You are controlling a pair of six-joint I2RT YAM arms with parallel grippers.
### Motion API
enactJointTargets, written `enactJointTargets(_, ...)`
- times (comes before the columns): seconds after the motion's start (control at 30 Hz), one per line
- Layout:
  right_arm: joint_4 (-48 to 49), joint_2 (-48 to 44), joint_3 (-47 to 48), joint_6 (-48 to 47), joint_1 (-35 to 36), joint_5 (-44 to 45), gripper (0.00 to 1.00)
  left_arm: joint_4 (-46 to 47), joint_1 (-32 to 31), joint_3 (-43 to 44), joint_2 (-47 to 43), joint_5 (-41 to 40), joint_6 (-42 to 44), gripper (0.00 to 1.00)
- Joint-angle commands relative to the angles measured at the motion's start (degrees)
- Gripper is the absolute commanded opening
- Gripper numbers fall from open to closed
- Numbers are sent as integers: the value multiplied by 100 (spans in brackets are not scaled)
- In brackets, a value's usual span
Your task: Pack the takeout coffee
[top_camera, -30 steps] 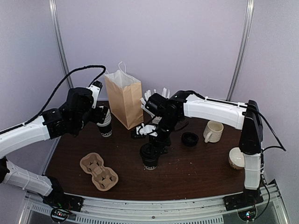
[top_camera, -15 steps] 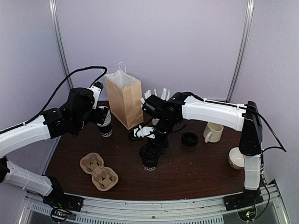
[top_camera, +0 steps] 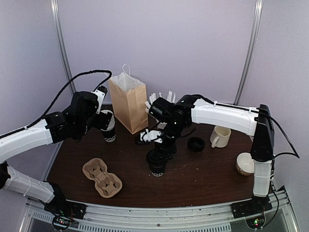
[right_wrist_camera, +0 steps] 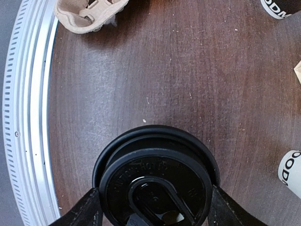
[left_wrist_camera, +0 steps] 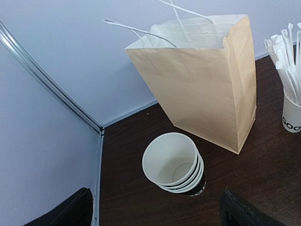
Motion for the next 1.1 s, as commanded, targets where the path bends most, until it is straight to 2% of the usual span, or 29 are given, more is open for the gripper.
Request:
enactJointTargets(0.0,-424,-681,-318,195,-284,-68,72,100,40,242,25,4,96,98)
enactJointTargets(0.3,-467,-2169,-1682,357,-1669,-67,71,66,102,265,0,18,101,98)
enactJointTargets(0.47,-507,-3022,-2154,396,-3072,-118,71,6,111,299,19,61,71,98)
enactJointTargets(0.6,-661,-3415,-2129,324,-4266,-74,71,-75,120,350,18,113,28,98)
enactJointTargets(0.87,-710,-3268,-1883,359,-6461,247,71,-182,124,403,-4,218,-35,98)
enactJointTargets(1.07,-471,-2706,-1877,532,-7224,235,71,-223,132,425,-16,250,-42,98)
